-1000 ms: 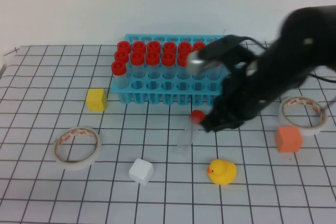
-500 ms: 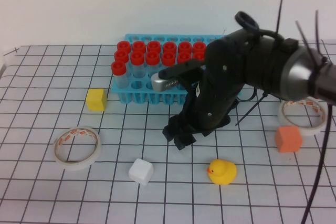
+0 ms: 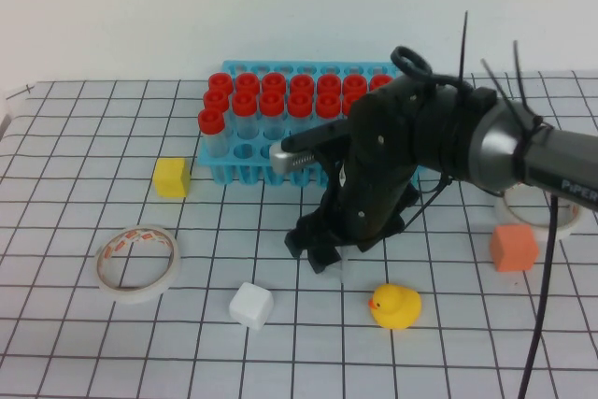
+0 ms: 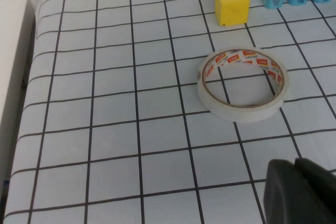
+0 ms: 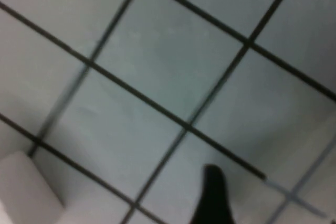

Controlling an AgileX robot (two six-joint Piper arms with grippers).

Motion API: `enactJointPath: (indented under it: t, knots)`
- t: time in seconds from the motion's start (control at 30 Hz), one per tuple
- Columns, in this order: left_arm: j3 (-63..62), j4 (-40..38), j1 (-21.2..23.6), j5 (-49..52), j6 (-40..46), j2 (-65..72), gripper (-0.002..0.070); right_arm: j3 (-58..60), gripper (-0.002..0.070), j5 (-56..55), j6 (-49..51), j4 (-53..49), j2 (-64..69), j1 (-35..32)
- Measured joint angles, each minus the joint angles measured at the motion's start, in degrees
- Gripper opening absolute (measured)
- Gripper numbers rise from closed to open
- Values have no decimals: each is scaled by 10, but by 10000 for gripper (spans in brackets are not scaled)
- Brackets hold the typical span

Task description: Place the test tubes

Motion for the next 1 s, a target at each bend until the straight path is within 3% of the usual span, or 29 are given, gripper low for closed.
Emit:
enactJointPath:
  t: [0.4, 0.67, 1.0]
  knots:
    - [1, -1, 0, -3, -2, 0, -2, -1, 498, 35, -9, -11, 3, 0]
    - [2, -1, 0, -4, -4, 0, -2, -1, 231, 47, -17, -17, 3, 0]
    - [2, -1, 0, -8, 3, 0, -2, -29, 235, 69, -18, -3, 3, 0]
